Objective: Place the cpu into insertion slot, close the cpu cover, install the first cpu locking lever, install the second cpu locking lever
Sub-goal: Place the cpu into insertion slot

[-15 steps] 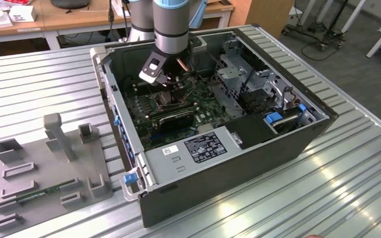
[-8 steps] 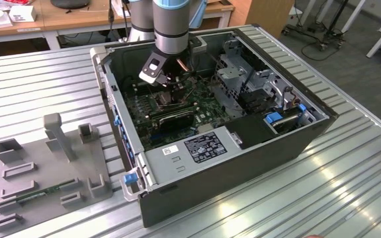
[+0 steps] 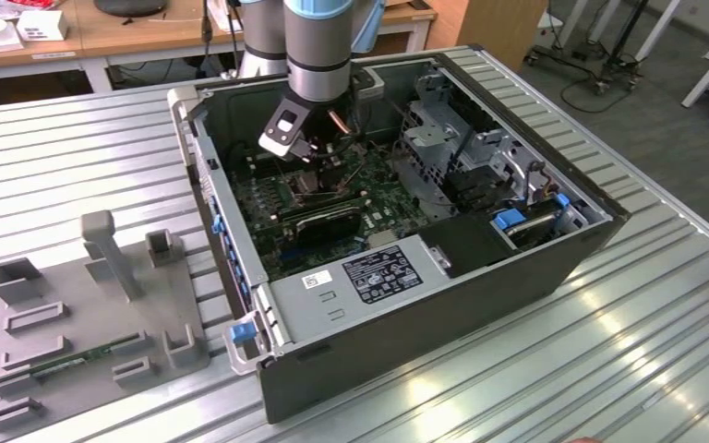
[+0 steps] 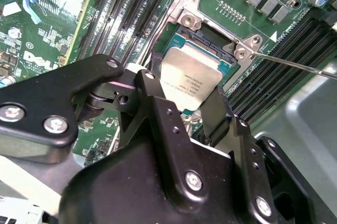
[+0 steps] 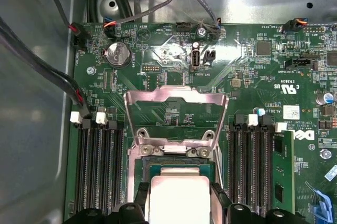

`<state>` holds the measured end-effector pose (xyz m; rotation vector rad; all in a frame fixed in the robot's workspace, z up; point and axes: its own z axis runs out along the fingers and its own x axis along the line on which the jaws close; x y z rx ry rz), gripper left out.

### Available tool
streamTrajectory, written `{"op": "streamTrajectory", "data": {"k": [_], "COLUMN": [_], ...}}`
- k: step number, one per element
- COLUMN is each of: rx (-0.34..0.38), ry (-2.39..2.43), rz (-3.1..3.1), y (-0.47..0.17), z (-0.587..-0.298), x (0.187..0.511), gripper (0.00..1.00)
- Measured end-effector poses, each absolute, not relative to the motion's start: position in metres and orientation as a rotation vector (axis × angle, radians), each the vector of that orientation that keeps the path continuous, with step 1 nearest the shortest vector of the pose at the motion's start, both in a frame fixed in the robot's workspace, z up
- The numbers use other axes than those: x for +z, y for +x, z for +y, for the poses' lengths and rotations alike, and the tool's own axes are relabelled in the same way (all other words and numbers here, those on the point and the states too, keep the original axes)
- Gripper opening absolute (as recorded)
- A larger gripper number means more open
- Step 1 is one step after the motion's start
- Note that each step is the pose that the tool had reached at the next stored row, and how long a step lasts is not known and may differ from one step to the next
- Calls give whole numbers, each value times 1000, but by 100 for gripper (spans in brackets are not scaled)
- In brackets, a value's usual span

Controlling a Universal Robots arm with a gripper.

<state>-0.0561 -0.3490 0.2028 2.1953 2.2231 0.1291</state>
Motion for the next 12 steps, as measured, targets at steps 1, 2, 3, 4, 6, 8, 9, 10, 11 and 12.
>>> {"op": "streamTrajectory", "data": {"k": [1,2,3,4,6,8,9,10,11,12], "rx": [129,129,129,129,130,129,130,130,130,129], "ry": [2192,2190,2187,2184,2178,2177,2176,2177,2179,2184], "rz": [2226,2229,2231,2235,2241,2243,2243,2243,2240,2235], "y": [-56,-56,-56,-56,-56,-56,-56,-56,-56,-56], "z": [-349,-349,-349,-349,-348,-348,-348,-348,-347,-347], "x": [203,203,203,202,202,201,201,201,200,200], "gripper": [54,54,54,54,54,54,54,54,54,54]}}
